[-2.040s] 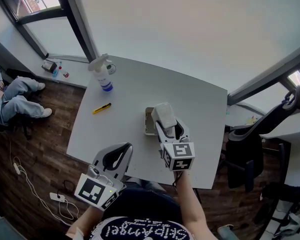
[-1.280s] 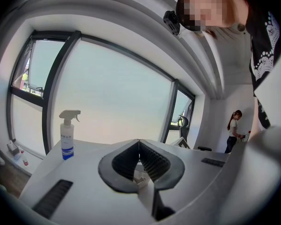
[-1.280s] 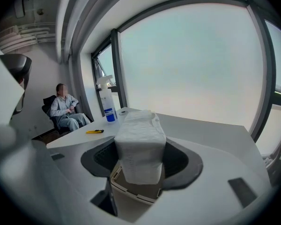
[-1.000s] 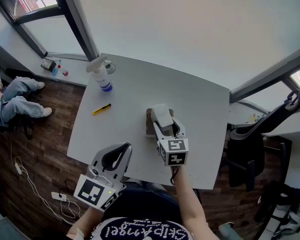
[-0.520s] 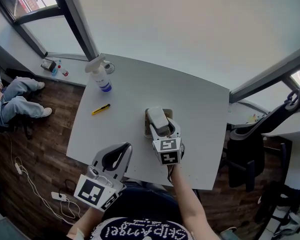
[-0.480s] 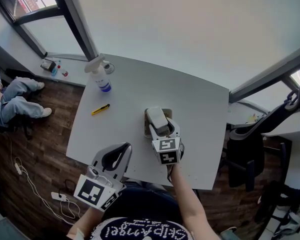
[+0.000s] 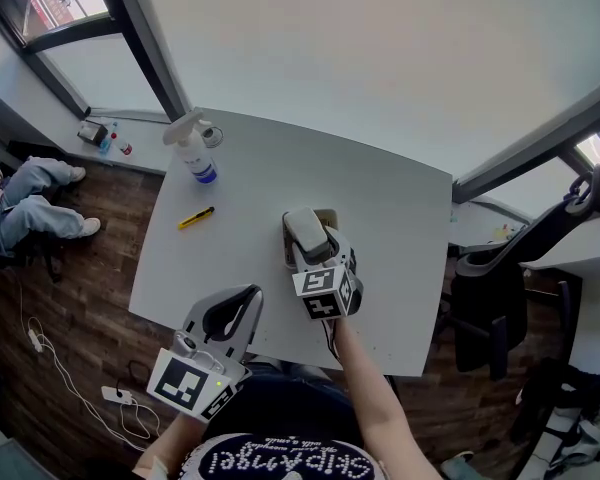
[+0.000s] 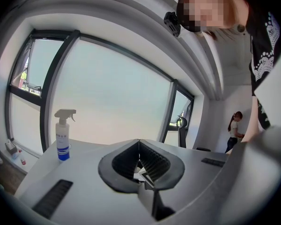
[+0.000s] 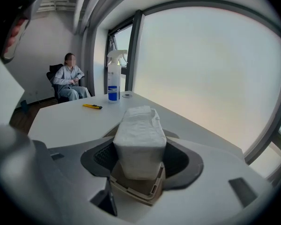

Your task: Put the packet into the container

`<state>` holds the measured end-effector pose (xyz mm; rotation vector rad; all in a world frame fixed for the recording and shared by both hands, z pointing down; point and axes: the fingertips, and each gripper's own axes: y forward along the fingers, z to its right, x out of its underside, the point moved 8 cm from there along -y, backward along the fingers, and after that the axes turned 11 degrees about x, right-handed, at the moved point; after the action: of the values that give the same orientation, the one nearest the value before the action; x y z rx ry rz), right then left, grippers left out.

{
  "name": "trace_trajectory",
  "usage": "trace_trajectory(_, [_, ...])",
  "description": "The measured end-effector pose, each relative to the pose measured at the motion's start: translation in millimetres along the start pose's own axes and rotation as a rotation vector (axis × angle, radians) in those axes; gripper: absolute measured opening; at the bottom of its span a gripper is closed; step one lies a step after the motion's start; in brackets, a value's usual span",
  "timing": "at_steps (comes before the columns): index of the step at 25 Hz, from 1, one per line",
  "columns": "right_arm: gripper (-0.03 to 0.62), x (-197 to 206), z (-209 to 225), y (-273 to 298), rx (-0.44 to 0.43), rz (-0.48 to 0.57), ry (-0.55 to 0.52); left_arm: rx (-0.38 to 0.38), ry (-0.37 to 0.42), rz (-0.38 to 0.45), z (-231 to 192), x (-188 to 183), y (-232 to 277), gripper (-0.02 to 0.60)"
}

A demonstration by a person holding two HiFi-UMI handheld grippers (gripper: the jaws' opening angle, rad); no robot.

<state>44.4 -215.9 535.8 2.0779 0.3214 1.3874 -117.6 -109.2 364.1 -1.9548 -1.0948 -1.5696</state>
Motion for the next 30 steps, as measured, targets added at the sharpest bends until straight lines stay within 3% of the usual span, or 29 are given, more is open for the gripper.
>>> trace_trajectory(7, [0.272,6,-10,-1,0.016,0.001,-0.104,-0.005,0.001,0.0,1,0,-2,0.008])
trace_trajectory(13, [0.272,5,-7,-2,0.013,-0.012,-0.073,-0.008,-0.001,-0.004,2,1,-2,0.008])
trace_trajectory(19, [0.272,9,-1,-10,0.009,-0.017,0.036,-0.005,0.001,0.001,2,1,-3,0.008])
trace_trajectory(30, [0.272,-7,7,-23,0.012,0.043,0.085,0.007,0.007,0.01,8,0,-2,0.008])
